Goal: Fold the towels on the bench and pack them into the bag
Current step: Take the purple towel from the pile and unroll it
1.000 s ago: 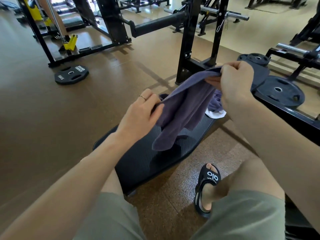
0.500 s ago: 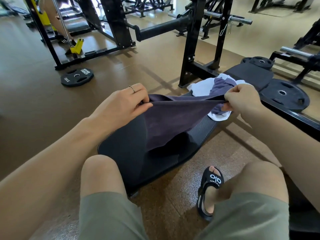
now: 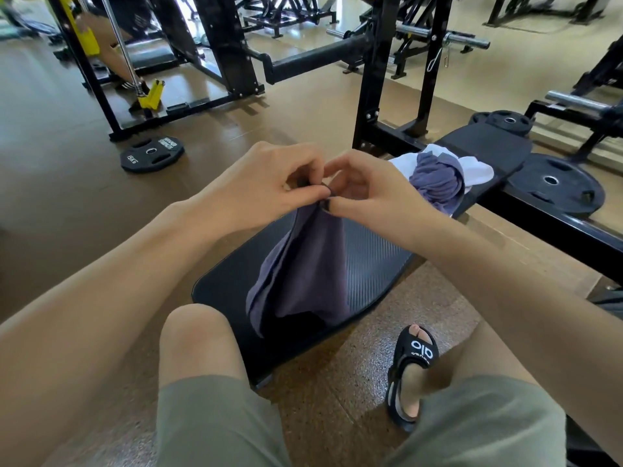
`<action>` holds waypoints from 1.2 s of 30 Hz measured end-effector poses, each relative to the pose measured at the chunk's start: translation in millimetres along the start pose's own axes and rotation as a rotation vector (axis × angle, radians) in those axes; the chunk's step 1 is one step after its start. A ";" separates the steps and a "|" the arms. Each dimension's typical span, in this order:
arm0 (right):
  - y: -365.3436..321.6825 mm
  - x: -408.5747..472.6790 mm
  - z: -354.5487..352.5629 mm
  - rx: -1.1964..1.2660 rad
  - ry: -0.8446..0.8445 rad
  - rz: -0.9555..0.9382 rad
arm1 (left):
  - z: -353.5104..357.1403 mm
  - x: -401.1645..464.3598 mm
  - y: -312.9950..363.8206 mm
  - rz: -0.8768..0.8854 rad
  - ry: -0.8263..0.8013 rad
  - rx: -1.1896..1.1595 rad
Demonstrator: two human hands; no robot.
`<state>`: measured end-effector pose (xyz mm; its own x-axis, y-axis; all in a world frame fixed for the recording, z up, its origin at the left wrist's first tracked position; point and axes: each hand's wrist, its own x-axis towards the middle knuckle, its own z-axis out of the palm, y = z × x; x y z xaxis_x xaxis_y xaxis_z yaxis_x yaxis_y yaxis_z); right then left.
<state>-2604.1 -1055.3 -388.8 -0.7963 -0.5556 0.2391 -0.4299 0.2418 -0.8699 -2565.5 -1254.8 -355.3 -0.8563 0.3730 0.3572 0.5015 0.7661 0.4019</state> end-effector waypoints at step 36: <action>-2.4 -0.3 -18.4 -0.444 -0.039 -0.240 | 38.0 -20.1 2.9 -0.165 0.179 -0.263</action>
<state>-2610.7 -1041.0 -378.8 -0.6402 -0.6642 0.3860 -0.7450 0.4140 -0.5231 -2551.5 -1240.2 -393.3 -0.9049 0.1395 0.4022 0.3925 0.6391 0.6614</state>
